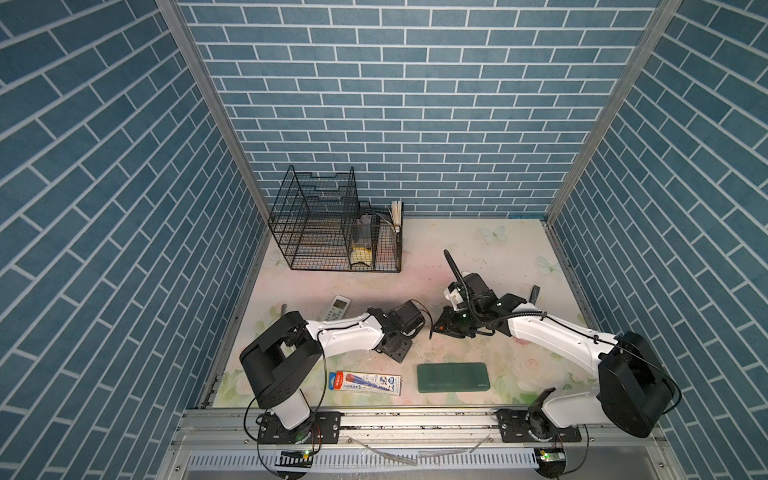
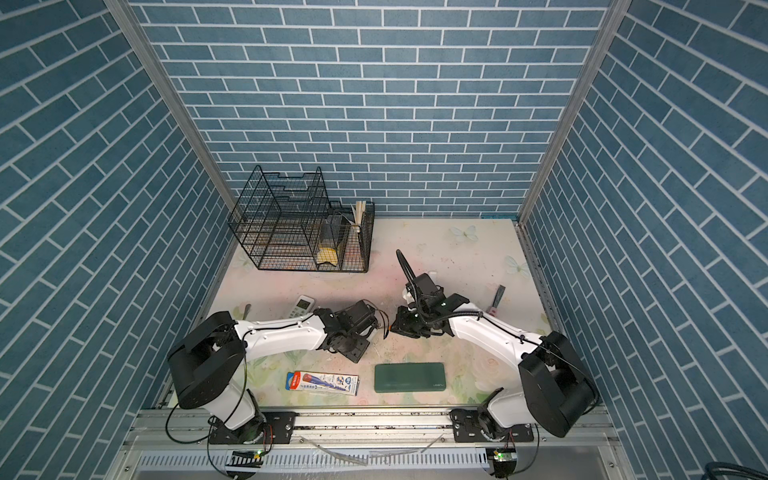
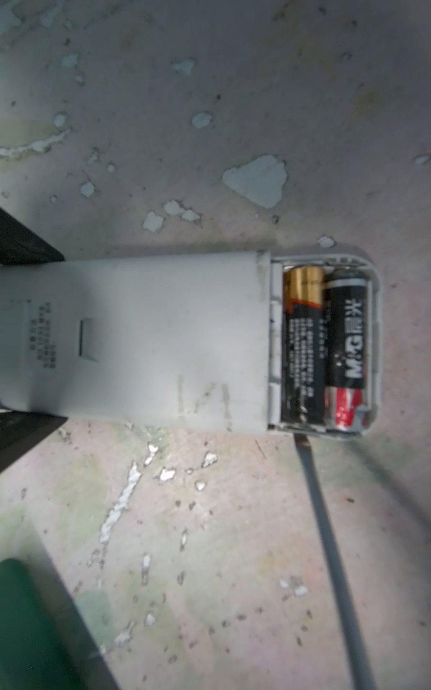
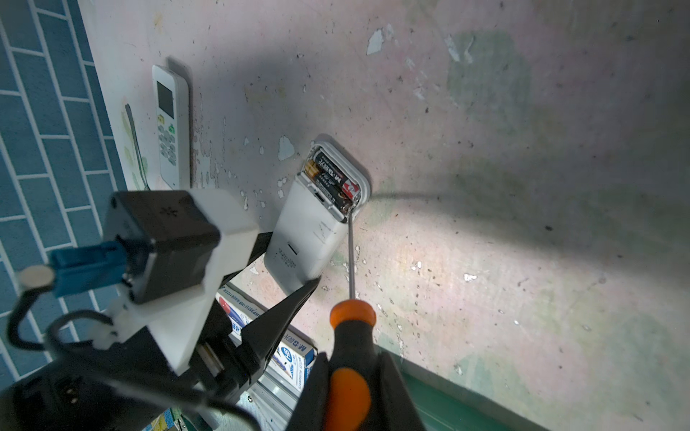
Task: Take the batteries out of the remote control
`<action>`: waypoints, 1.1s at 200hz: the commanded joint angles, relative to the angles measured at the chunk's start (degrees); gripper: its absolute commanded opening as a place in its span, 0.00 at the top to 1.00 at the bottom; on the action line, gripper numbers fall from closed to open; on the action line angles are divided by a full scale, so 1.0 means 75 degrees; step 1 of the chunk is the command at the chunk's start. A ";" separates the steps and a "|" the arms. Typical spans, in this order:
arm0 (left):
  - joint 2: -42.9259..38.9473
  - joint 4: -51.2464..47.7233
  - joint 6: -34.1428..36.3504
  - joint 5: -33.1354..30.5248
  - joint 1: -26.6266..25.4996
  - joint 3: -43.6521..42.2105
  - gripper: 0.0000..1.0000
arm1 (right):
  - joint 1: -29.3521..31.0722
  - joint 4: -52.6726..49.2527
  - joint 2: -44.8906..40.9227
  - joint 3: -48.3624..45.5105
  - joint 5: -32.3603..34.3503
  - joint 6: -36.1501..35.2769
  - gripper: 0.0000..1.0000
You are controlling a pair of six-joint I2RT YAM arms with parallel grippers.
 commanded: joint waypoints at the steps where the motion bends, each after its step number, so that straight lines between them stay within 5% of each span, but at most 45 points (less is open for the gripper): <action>1: 0.0704 0.0609 0.0003 0.0612 -0.0188 -0.0431 0.75 | 0.0077 0.0309 -0.0013 0.0229 -0.0191 0.0090 1.00; 220: 0.0774 0.0619 -0.0017 0.0617 -0.0185 -0.0437 0.77 | 0.0083 -0.0024 -0.0048 0.0367 -0.0086 -0.0074 1.00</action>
